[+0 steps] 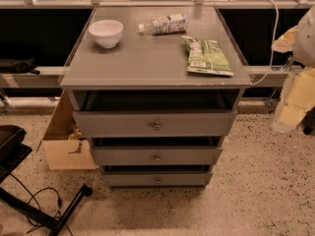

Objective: Open top drawer

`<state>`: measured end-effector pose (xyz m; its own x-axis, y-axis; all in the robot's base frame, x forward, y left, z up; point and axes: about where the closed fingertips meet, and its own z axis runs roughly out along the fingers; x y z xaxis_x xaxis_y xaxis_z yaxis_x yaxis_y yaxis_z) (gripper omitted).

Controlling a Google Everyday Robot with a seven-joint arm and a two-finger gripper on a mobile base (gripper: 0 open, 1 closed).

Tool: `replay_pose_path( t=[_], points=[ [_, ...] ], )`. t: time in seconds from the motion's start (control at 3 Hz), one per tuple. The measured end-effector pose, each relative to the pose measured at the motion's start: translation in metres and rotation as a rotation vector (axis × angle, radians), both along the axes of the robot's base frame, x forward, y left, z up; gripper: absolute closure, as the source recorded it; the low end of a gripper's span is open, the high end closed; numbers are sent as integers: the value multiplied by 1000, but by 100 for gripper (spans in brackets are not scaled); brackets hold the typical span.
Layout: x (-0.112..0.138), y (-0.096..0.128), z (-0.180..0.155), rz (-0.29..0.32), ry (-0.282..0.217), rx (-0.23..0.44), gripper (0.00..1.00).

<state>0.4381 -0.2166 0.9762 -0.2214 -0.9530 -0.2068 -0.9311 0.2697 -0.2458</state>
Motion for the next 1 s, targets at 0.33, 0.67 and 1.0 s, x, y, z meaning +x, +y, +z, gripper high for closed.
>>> replay_pose_path(
  t=[0.33, 0.67, 1.0],
  points=[
    [0, 0, 0, 0, 0, 0, 0],
    [0, 17, -47, 15, 33, 1, 0],
    [4, 38, -113, 44, 72, -3, 0]
  ],
)
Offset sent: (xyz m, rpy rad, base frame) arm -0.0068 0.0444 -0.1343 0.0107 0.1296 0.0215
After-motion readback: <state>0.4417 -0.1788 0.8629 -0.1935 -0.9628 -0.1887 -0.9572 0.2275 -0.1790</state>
